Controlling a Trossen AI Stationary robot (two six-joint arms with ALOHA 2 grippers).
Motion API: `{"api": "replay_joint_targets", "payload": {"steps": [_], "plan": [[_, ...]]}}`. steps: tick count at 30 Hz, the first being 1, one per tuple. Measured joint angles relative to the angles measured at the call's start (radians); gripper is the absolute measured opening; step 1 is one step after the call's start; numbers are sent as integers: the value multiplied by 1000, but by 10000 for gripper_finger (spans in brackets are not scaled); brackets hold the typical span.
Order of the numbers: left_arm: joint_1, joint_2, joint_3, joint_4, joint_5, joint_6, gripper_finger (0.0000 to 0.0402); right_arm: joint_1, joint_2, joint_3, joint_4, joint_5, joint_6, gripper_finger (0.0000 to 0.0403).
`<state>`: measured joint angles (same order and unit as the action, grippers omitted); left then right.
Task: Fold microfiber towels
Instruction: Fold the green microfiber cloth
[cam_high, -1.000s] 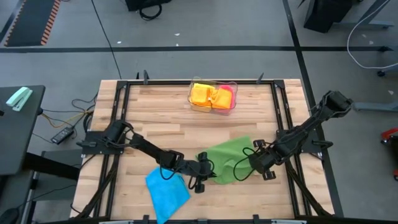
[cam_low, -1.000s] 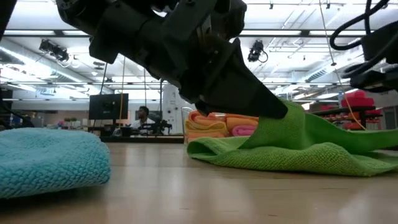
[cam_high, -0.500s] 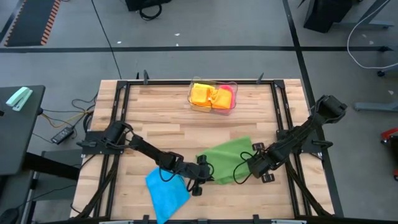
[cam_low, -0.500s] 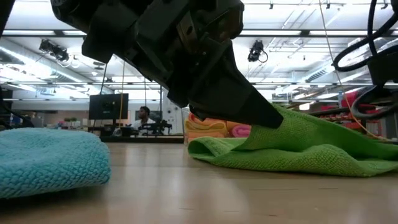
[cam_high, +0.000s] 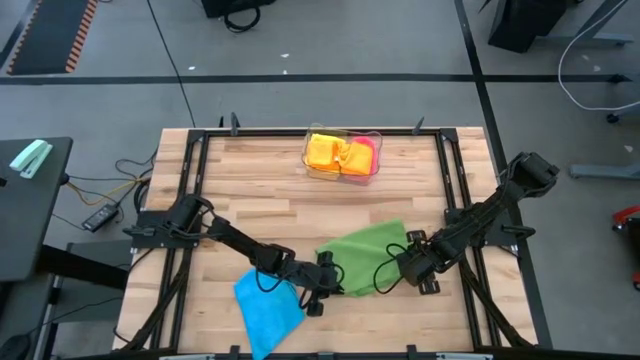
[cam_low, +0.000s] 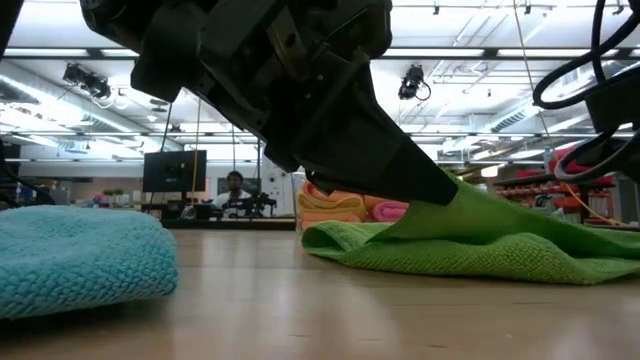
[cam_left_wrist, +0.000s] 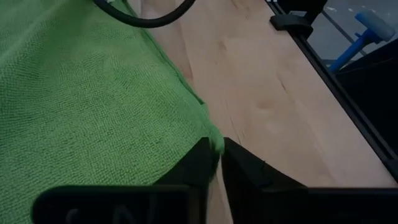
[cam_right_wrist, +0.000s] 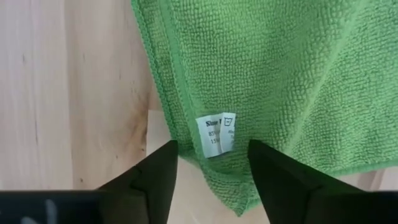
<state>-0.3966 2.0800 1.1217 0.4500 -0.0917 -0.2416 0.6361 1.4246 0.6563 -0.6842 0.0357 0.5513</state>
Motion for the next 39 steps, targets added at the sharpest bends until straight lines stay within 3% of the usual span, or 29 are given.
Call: {"api": "replay_joint_targets", "payload": {"steps": [10,16,22,25,31,35,39], "plan": [[10,-37,0,-31,0,72,131,-1,0,61,-109,-15,6,226],[24,-95,0,-95,2,67,156,-1,0,109,-144,-15,6,227],[79,-101,0,-190,1,57,179,8,-1,185,-290,-26,53,227],[114,-100,0,-235,0,52,182,29,-1,217,-292,20,52,227],[163,-66,0,-288,-6,-13,173,65,-1,191,-85,240,-35,225],[169,-41,1,-324,-12,-66,162,67,-1,112,144,251,-105,225],[152,-40,2,-327,-17,-101,151,61,2,34,259,252,-166,225]]}}
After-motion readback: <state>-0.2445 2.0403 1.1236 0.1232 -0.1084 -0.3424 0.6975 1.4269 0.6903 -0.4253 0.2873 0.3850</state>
